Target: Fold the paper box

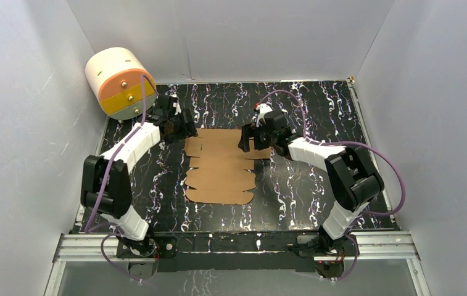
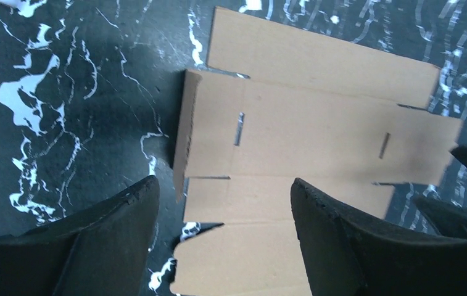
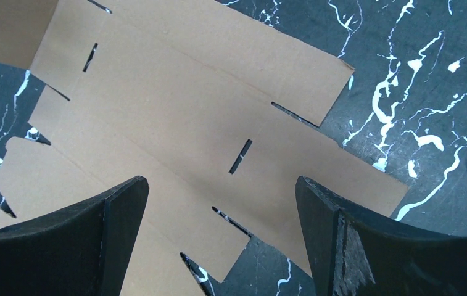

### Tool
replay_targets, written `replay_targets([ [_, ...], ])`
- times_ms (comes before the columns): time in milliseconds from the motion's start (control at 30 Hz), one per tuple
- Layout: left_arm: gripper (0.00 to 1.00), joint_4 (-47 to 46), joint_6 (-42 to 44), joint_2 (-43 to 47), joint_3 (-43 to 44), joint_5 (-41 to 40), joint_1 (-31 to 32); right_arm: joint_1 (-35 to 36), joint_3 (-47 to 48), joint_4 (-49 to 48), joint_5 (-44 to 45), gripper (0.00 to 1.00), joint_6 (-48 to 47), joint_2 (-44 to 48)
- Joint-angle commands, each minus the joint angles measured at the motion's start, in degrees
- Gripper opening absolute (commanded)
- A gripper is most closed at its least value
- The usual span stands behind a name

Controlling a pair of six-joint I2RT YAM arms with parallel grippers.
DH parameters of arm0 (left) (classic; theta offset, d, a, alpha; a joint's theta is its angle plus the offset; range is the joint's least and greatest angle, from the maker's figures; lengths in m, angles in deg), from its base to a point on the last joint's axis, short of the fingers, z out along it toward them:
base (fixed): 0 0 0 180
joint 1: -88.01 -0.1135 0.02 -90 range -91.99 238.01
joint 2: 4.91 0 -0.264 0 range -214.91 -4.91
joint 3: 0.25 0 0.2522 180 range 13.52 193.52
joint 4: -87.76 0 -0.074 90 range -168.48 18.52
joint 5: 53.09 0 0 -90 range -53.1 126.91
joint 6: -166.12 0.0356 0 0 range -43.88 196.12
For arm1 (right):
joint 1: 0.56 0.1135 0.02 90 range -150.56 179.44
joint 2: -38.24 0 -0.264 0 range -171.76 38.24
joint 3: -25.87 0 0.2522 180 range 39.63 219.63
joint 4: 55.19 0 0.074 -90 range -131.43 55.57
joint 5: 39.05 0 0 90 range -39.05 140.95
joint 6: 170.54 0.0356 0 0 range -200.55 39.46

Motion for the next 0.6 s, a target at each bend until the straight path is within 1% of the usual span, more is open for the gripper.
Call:
replay_targets([
  [0, 0.72, 3.0, 4.8, -4.5, 4.9, -4.3, -0.3, -0.1, 2.6, -0.2, 1.4, 0.99, -1.4, -1.1],
  [133, 0.60, 4.7, 7.6, -9.9, 9.5, -3.3, -0.4, -0.1, 1.8, -0.7, 0.4, 0.99, -0.9, -1.9],
  [300, 0.40, 7.9, 9.7, -13.8, 13.1, -3.5, -0.2, -0.1, 0.0, -1.1, 0.3, 0.99, -0.3, -1.0],
  [467, 0.21, 9.2, 10.0, -13.0, 11.7, -4.0, 0.7, -0.1, -2.0, -1.3, 0.6, 0.99, -0.4, 1.6],
  [533, 0.13, 9.7, 10.2, -11.7, 10.8, -4.4, 1.7, -0.1, -2.8, -1.5, 0.2, 0.99, -0.2, 2.6],
  [567, 0.10, 9.9, 10.3, -10.7, 10.0, -4.5, 2.1, -0.1, -3.1, -1.5, 0.1, 0.99, 0.0, 3.1],
])
